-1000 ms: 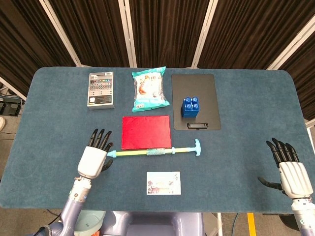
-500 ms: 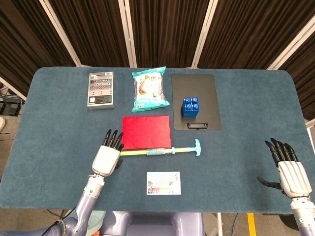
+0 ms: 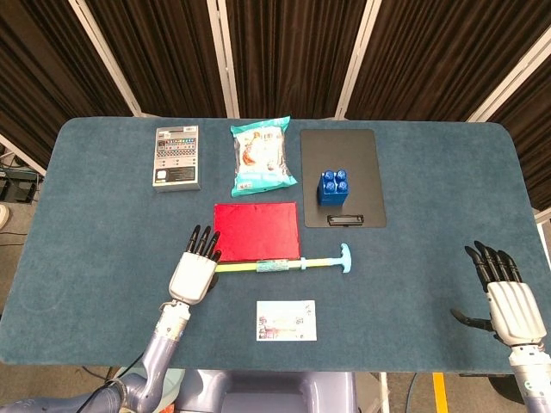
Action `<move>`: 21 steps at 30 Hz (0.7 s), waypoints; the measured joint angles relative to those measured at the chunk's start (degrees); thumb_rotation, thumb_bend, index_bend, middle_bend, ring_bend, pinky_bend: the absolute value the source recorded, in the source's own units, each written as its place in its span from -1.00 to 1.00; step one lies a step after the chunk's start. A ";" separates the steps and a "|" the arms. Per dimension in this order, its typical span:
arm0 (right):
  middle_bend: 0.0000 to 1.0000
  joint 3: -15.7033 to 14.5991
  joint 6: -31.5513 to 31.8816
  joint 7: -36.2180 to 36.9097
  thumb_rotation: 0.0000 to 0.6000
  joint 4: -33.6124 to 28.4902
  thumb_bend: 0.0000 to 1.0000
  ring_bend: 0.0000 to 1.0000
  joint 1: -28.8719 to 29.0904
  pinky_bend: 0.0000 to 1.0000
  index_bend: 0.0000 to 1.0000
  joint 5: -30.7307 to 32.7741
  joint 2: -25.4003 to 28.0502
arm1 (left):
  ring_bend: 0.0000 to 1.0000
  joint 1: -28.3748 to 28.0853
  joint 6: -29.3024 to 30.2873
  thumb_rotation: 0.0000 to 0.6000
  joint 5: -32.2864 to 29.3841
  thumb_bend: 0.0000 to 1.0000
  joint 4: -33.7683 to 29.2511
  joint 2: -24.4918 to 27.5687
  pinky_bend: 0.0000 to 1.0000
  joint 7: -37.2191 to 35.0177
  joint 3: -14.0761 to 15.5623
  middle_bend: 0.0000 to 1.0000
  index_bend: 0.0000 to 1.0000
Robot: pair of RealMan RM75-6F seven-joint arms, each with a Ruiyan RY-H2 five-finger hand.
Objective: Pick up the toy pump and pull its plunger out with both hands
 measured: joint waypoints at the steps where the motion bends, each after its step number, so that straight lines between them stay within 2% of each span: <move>1: -1.00 -0.02 -0.07 0.03 1.00 -0.01 -1.00 -1.00 0.02 -1.00 -1.00 0.02 0.00 | -0.99 -0.14 -0.15 1.00 -0.30 -0.52 0.55 -0.30 -0.98 0.08 -0.03 -0.78 -0.15; 9: -1.00 -0.01 -0.13 0.32 1.00 0.07 -1.00 -1.00 0.07 -1.00 -1.00 0.11 0.08 | -0.99 -1.10 -0.83 1.00 -1.40 -0.48 3.36 -1.80 -0.98 0.40 0.14 -0.76 -0.06; 21: -1.00 -0.05 -0.52 -0.02 1.00 0.26 -1.00 -1.00 0.24 -1.00 -1.00 0.33 -0.15 | -0.86 -1.30 1.67 1.00 0.18 -0.09 4.06 -2.09 -0.98 -0.64 2.18 -0.54 0.31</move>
